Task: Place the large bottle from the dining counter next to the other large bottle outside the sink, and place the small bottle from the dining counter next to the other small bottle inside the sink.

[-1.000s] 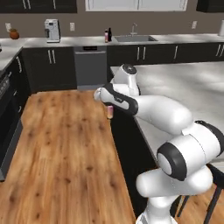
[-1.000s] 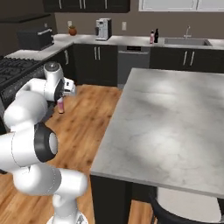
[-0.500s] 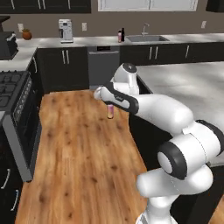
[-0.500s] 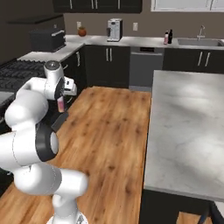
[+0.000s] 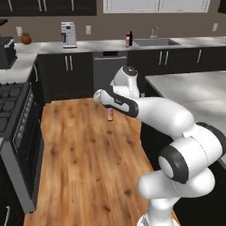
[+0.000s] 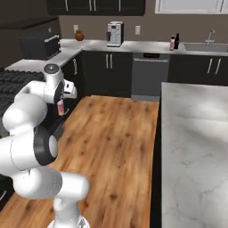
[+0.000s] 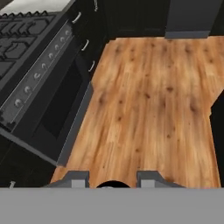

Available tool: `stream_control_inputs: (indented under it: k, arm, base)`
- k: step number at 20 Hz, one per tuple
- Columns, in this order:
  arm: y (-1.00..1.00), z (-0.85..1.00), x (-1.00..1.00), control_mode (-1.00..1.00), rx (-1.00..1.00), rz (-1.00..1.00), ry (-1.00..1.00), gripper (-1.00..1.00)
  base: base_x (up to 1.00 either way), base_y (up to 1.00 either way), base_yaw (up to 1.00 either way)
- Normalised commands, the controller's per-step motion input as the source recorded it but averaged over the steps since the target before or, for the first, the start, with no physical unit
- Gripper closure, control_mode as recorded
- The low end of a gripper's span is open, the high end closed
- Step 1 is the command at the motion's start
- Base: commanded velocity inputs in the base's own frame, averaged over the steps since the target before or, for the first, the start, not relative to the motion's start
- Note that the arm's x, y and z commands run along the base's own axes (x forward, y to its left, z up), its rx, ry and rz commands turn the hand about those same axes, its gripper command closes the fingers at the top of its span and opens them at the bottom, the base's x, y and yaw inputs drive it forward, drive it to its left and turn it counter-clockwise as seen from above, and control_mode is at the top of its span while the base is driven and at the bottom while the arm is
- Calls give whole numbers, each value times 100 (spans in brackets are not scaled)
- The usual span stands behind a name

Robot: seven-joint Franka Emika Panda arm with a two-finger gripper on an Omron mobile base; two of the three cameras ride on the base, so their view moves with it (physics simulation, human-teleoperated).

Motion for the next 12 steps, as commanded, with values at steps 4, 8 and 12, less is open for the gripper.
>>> stream_control_inputs:
  k: [4, 8, 12]
  arm:
    - [0, 0, 0, 100, 0, 0, 0, 100]
    - [0, 0, 0, 100, 0, 0, 0, 100]
    - [0, 0, 0, 100, 0, 0, 0, 100]
  base:
    - [100, 8, -4]
    - [100, 33, -3]
    - [100, 28, -1]
